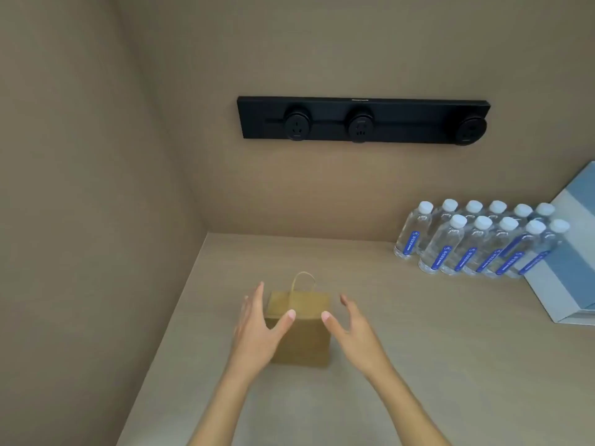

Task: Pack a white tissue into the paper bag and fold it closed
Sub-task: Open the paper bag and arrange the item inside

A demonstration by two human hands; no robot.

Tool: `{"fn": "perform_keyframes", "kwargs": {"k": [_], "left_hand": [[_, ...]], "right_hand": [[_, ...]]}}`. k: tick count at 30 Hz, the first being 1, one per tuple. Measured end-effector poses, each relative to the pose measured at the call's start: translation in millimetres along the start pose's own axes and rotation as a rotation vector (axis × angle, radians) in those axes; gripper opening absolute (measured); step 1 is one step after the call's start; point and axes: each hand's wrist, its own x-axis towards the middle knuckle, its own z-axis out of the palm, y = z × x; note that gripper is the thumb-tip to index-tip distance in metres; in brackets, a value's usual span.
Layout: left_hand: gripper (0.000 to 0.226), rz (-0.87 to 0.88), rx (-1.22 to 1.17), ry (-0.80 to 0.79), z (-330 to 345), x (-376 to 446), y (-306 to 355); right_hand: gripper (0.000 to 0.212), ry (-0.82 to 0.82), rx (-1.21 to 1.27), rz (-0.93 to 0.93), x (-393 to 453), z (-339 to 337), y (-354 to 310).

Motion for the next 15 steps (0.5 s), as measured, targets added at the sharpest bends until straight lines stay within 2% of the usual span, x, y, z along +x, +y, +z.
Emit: {"fn": "perform_keyframes", "kwargs": {"k": [3,6,8,12,15], "left_hand": [[0.091,-0.176,-0.218,-0.053,6,4,-9],[0.046,-0.186,-0.340,-0.090,5,2,-15],[0.030,-0.137,-0.401,-0.090,3,1,-17],[0.028,-0.090,-0.510,-0.128,0,3,-12],[0.025,-0.066,-0.551,-0.117,3,7,-8]], "right_hand": [[0.059,0.008,0.076,0.065,2,11,5],[0.043,-0.001,0.120,0.073,0,17,2],[0.035,0.001,0.165,0.071,2,16,1],[0.016,-0.031,0.327,0.046,3,13,-1],[0.009,0.014,0.391,0.027,4,12,1]]}}
